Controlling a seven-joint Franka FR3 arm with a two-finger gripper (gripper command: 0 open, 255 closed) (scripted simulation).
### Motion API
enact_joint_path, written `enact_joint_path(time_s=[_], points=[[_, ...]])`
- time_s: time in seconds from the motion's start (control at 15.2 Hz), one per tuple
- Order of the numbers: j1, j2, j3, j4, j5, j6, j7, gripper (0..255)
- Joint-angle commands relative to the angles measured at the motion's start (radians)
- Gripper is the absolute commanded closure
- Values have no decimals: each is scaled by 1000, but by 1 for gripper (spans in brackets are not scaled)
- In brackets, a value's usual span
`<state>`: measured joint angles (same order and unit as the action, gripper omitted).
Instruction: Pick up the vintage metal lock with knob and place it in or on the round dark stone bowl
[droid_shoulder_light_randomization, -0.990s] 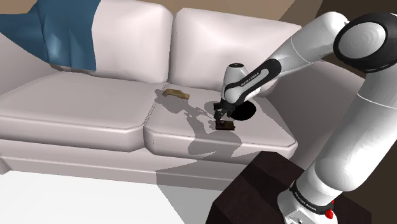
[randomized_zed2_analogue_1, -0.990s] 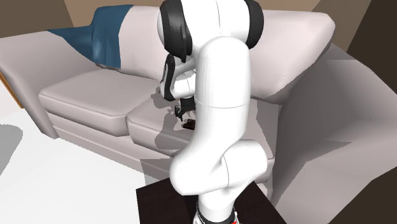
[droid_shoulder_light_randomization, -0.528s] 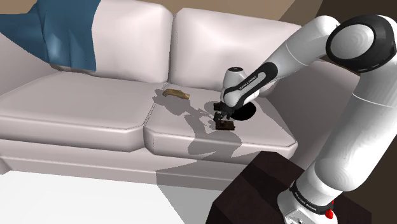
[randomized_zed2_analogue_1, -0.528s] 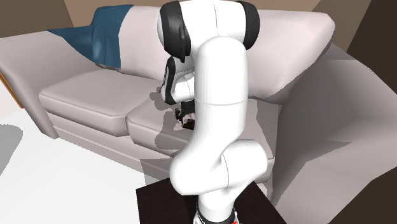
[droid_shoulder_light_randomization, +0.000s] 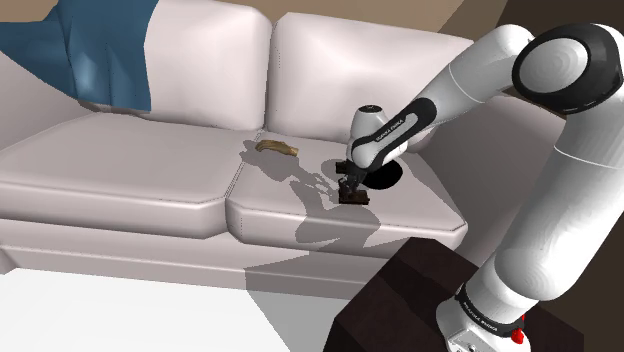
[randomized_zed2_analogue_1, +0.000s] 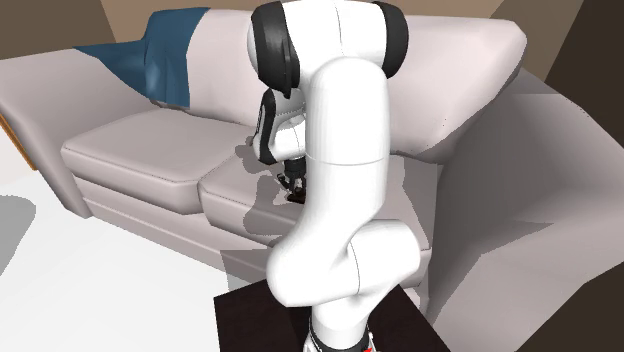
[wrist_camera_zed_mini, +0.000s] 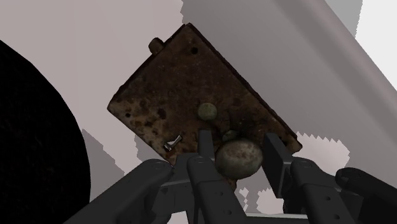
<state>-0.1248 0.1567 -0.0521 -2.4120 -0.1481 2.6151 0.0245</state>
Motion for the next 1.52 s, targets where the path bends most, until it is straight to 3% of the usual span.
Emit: enact_joint_path(time_s=[0.0, 0.26, 1.45], points=[[0, 0, 0, 0, 0, 0, 0, 255], [0, 0, 0, 0, 0, 0, 0, 255], [2, -191, 6, 53, 27, -244, -33, 255]])
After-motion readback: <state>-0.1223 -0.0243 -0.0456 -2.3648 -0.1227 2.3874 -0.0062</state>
